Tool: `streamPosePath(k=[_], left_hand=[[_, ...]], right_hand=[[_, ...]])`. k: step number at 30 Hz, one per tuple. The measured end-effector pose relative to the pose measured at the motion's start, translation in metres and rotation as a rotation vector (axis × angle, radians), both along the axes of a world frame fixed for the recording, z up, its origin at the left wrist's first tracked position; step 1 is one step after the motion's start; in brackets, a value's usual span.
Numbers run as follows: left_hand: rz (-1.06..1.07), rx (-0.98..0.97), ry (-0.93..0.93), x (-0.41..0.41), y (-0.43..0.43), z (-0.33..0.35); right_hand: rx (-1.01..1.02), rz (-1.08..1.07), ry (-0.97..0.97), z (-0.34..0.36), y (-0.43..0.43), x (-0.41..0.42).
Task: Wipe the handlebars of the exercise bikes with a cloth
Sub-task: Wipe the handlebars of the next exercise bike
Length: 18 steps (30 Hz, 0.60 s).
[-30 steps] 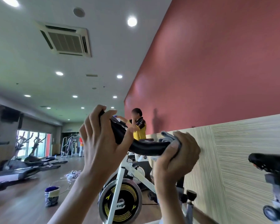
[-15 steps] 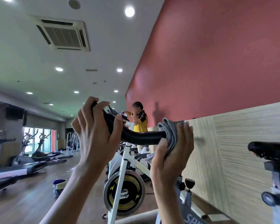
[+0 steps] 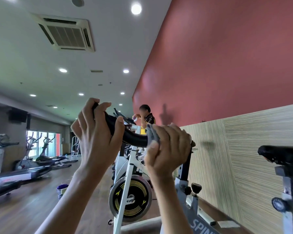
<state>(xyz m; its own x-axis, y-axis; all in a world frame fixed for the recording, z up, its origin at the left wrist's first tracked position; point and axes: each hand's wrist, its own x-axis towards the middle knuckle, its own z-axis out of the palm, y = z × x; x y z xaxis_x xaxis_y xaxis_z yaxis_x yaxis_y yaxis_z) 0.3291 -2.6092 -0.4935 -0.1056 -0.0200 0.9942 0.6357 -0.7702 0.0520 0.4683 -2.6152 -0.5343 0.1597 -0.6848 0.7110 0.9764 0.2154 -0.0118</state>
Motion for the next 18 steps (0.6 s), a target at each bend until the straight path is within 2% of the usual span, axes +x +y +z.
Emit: streamPosePath(k=[2,3,6,7,8,11,12,14,16,17,18], left_hand=[[-0.004,-0.008,0.001,0.000,-0.002,0.000],[-0.005,-0.008,0.001,0.000,-0.002,0.000],[0.001,-0.005,0.004,0.000,-0.002,0.000],[0.002,-0.010,0.004,0.000,-0.001,0.000],[0.004,-0.015,0.005,0.001,-0.001,0.000],[0.008,-0.009,0.019,0.002,0.000,-0.001],[0.008,-0.003,0.031,0.002,0.001,-0.002],[0.037,0.010,0.074,0.002,0.001,-0.004],[0.091,0.026,0.124,0.005,-0.003,-0.010],[0.113,0.031,0.141,0.009,-0.005,-0.012],[0.129,0.030,0.149,0.012,-0.007,-0.015]], right_hand=[[0.098,0.114,-0.033,0.009,0.000,0.026],[0.141,0.265,-0.016,0.012,0.000,0.034],[0.180,0.949,-0.002,0.010,-0.004,0.034],[0.168,1.047,-0.016,0.009,-0.006,0.031],[0.150,1.013,-0.024,0.007,-0.009,0.029],[0.067,0.597,-0.100,0.005,-0.008,0.035],[0.036,0.590,-0.109,0.006,-0.007,0.040],[0.008,0.790,-0.075,0.010,-0.011,0.049],[-0.027,1.149,-0.047,0.009,-0.014,0.053],[-0.047,1.209,-0.042,0.009,-0.016,0.053],[-0.058,1.155,-0.047,0.007,-0.017,0.053]])
